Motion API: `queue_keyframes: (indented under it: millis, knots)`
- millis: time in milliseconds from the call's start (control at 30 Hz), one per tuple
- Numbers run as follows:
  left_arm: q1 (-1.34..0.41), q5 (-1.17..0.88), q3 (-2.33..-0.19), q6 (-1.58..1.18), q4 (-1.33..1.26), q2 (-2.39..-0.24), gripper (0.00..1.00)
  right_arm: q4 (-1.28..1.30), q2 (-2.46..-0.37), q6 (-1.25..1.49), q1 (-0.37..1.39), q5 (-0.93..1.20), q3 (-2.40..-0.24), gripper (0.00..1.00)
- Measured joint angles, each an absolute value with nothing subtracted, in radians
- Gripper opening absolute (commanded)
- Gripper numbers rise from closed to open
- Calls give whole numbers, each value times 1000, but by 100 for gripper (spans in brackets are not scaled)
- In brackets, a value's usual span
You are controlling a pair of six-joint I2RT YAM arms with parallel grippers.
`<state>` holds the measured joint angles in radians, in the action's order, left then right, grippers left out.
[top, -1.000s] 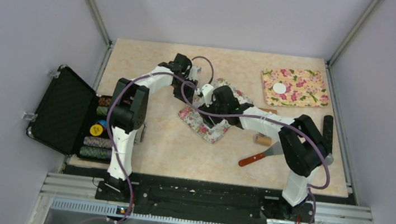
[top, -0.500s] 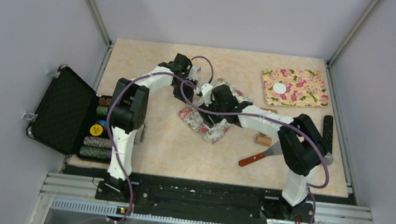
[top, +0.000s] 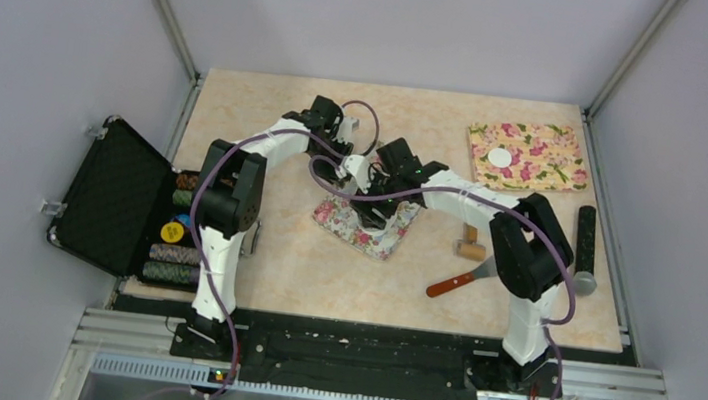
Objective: Roll out the dumpling wrappers from the dough
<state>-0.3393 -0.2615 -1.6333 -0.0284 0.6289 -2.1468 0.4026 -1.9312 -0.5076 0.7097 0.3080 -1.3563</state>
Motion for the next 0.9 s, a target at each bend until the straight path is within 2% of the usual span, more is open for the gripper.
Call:
queue_keyframes:
  millis: [233,400,500,667,800,900]
  knots:
    - [-339,-262,-1632,-31,628,-2146,39,520,-1980,-662,696,390,-1444,14]
    - [-339,-264,-1632,-33,627,-2146,39,577,-1989,-748,697,420,-1469,17]
    - [-339,-264,-1632,-34,627,-2146,39,617,-2002,-783,698,424,-1496,23]
    - [-339,-265,-1632,-36,627,-2146,40,692,-2035,-804,698,425,-1561,50]
    - [-339,-265,-1631,-43,625,-2146,41,698,-2035,-777,699,417,-1568,65]
    - [-339,-264,-1629,-51,622,-2146,41,691,-2025,-704,699,398,-1563,83]
